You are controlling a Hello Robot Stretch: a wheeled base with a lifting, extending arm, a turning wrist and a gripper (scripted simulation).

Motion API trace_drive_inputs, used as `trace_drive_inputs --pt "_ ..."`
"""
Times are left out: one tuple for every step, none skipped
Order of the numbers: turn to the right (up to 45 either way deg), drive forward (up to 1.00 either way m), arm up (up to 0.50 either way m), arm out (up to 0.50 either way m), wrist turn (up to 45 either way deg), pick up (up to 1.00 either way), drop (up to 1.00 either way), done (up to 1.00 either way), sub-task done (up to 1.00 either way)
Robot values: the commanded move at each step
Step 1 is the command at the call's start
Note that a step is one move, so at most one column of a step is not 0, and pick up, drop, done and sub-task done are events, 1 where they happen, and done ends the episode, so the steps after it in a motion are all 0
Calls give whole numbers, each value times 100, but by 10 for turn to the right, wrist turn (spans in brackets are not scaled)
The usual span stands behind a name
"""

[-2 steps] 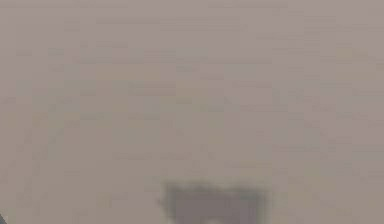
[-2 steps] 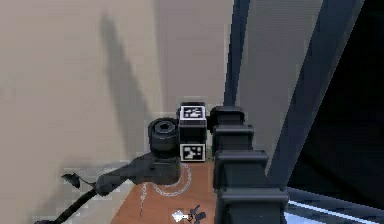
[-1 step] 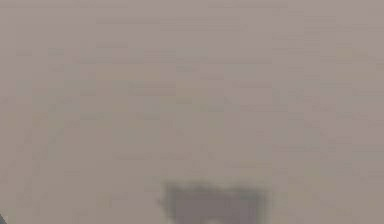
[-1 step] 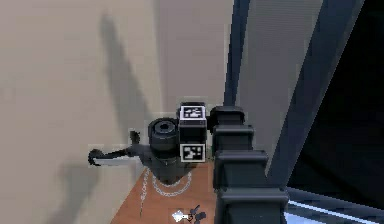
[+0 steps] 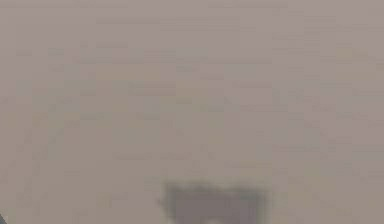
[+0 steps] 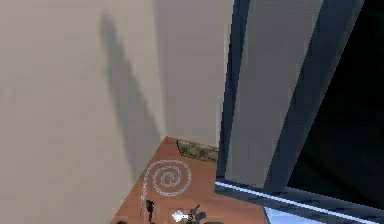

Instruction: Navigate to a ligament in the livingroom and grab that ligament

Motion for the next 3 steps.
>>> trace_drive_inputs --pt "0 0 0 0 0 100 0 0 0" --pt "0 0 10 0 0 0 0 0 0" --pt "0 0 0 0 0 0 0 100 0"
